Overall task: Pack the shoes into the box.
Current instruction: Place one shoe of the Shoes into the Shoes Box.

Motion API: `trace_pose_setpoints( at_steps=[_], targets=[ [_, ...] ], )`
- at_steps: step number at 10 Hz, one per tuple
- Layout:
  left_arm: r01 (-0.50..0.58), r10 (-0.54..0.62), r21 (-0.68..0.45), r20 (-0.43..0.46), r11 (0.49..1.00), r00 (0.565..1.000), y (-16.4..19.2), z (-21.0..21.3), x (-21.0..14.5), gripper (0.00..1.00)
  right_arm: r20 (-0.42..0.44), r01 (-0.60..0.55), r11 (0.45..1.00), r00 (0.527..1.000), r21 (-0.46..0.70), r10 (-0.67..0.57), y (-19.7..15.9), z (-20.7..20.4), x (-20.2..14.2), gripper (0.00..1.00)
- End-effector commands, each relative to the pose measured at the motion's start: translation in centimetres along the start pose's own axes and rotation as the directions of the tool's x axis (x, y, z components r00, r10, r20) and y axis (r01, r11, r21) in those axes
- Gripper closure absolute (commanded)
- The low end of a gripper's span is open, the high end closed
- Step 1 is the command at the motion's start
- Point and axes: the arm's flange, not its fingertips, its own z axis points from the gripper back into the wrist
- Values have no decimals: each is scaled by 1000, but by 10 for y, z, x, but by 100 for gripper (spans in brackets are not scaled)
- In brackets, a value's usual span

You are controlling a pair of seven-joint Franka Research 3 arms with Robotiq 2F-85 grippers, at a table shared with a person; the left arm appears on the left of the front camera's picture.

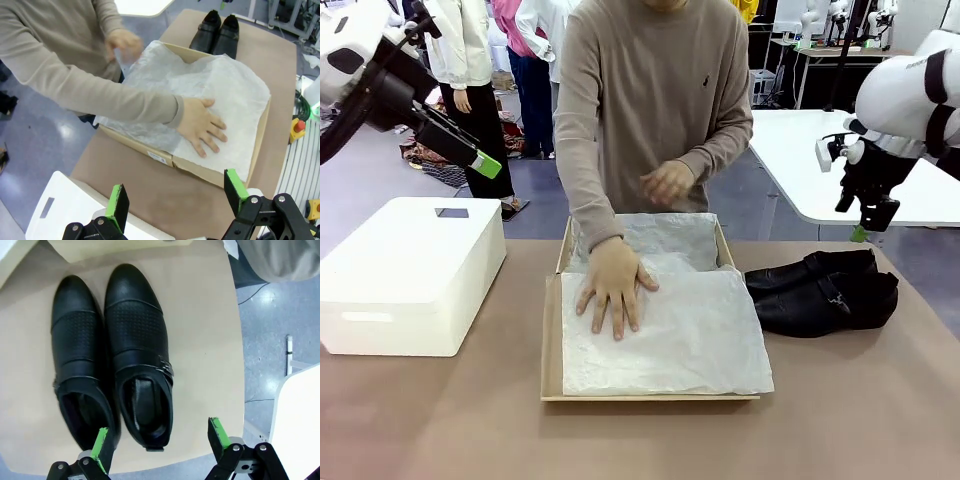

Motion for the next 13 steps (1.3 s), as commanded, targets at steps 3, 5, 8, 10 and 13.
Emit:
trace_pose_setpoints(
  at_steps=[3,5,8,10,13],
  targets=[
    [1,-1,-14,9,1000,1000,1,0,0,0,24,-16,1000,1000,-22,16,-26,-31,-15,0],
    [1,-1,-14,9,1000,1000,1,0,0,0,23,-1,1000,1000,-8,1,-33,-43,-15,0],
    [1,-1,-14,9,1000,1000,1,0,0,0,0,24,1000,1000,1,-24,-37,-58,-15,0],
    [1,-1,-14,9,1000,1000,1,0,0,0,-9,34,999,999,-2,-34,-36,-66,-15,0],
    [1,-1,-14,9,1000,1000,1,0,0,0,-19,44,999,999,8,-44,-37,-77,-17,0]
  ],
)
